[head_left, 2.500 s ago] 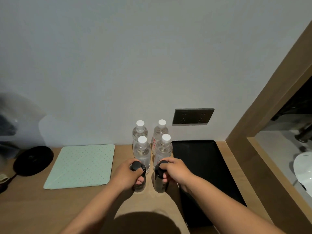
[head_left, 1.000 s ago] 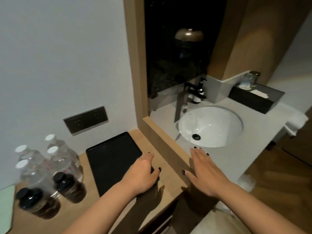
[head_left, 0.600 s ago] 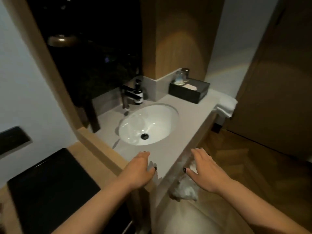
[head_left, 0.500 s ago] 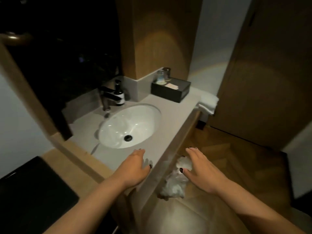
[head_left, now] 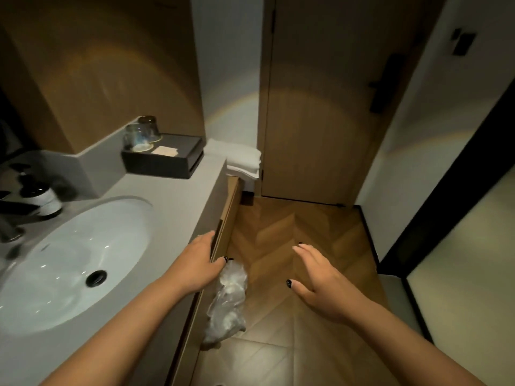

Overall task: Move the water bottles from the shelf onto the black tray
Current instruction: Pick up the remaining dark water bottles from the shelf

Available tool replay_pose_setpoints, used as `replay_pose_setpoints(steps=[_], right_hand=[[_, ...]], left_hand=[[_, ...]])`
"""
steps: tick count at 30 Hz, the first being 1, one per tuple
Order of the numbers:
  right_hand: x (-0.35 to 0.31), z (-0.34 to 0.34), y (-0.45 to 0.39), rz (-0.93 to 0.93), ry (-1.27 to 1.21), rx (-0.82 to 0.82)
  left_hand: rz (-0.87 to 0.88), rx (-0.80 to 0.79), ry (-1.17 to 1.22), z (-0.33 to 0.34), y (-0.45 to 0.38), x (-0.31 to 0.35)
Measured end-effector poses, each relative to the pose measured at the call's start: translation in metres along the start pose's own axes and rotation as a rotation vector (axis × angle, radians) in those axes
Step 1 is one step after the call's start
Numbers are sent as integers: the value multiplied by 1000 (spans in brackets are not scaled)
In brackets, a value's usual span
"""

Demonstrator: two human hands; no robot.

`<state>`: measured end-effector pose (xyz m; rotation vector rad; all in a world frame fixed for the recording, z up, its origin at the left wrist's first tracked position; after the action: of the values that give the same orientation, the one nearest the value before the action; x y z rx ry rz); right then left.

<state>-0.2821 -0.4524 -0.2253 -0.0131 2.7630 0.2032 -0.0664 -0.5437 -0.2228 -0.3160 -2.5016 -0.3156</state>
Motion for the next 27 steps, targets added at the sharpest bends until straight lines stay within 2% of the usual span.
replay_pose_setpoints(steps=[8, 14, 16, 20, 27], right_hand=[[34, -23, -95, 80, 18, 3], [78, -33, -204, 203, 96, -128], [87, -40, -241, 194, 88, -155], [97, -63, -307, 153, 47, -103], [131, -80, -385, 172, -28, -116]], left_hand=[[8, -63, 76, 10, -114, 11], [-11, -79, 121, 7, -230, 8], [-15, -87, 122, 6, -266, 7], [-40, -96, 122, 0, -330, 8], [-72, -129, 112, -10, -410, 22]])
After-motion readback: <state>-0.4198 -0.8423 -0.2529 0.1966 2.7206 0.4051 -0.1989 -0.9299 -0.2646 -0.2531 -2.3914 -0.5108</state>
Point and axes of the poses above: each hand's wrist, its own y-axis away from the middle knuckle, its own z-axis out of the palm, x = y × z, the point moved 6 cm from there along -y, towards the middle knuckle, and after that the axes turned 5 degrees about y, right-handed, at the moved point
